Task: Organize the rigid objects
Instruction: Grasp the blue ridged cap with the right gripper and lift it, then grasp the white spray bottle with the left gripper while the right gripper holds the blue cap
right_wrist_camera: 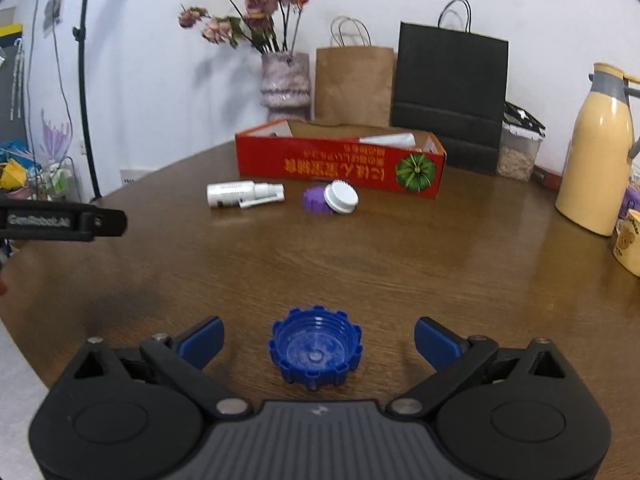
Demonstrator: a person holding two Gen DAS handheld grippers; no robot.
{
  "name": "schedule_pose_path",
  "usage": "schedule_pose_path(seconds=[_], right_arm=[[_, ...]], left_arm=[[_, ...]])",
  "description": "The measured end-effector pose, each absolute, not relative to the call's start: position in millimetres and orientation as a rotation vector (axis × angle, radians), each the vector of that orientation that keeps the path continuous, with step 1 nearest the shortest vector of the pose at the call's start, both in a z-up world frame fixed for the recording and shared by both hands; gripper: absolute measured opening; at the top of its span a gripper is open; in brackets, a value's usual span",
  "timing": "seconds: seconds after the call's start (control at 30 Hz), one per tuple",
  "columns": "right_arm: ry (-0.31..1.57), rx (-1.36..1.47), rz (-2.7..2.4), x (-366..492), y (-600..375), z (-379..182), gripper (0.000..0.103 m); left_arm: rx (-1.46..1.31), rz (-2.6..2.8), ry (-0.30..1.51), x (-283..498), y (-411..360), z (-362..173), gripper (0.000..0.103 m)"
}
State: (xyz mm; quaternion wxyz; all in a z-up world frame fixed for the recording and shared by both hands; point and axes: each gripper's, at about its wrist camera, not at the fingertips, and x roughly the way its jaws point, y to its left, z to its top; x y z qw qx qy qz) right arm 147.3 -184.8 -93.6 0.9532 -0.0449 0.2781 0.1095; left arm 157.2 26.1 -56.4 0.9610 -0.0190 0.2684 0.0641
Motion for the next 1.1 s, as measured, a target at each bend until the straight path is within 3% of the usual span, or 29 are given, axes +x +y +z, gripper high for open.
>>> schedule_pose_path(seconds=[0.07,0.1,0.13,1.1], right_arm=[[0.59,-0.069,0.221,151.8,-186.5,-96.5,0.079],[0.604,-0.054,0.224,154.3,-187.8,-98.1,0.069],[0.617,-0.043,0.226,156.2,-189.2,-99.7,0.052],[0.519,-0.023,0.206,211.0,-207.3,-72.1,0.052]], left_arm=[[-0.042,0.13,0.549,158.1,27.4,-57.9,0.103],[-0.044,0.13,0.552,158.6,28.1,-58.8,0.103],[-0.046,0.13,0.554,159.0,28.3,-59.2,0.103],[-0.039,0.133,0.579,214.7,17.3,-53.9,0.103]])
